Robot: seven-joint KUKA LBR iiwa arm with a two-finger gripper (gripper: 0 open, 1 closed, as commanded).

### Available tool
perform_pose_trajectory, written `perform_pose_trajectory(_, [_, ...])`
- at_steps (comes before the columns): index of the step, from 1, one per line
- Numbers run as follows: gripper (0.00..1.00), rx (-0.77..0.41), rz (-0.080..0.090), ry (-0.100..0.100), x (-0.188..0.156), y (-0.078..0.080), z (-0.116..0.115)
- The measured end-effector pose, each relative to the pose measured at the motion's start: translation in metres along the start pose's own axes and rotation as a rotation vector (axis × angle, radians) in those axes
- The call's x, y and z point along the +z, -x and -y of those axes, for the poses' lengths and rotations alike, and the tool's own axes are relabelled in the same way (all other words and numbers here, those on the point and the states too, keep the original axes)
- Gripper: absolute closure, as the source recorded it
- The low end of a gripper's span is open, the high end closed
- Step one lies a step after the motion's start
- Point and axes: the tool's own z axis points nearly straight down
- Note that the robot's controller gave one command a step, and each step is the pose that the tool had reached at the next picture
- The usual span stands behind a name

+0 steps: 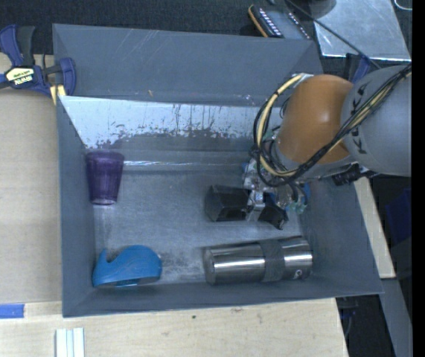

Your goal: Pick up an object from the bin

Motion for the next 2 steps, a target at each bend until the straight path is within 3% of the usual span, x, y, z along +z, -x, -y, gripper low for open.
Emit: perform_pose_trajectory(2, [1.0,0.001,0.004,0.0,-0.033,0.001,0.0])
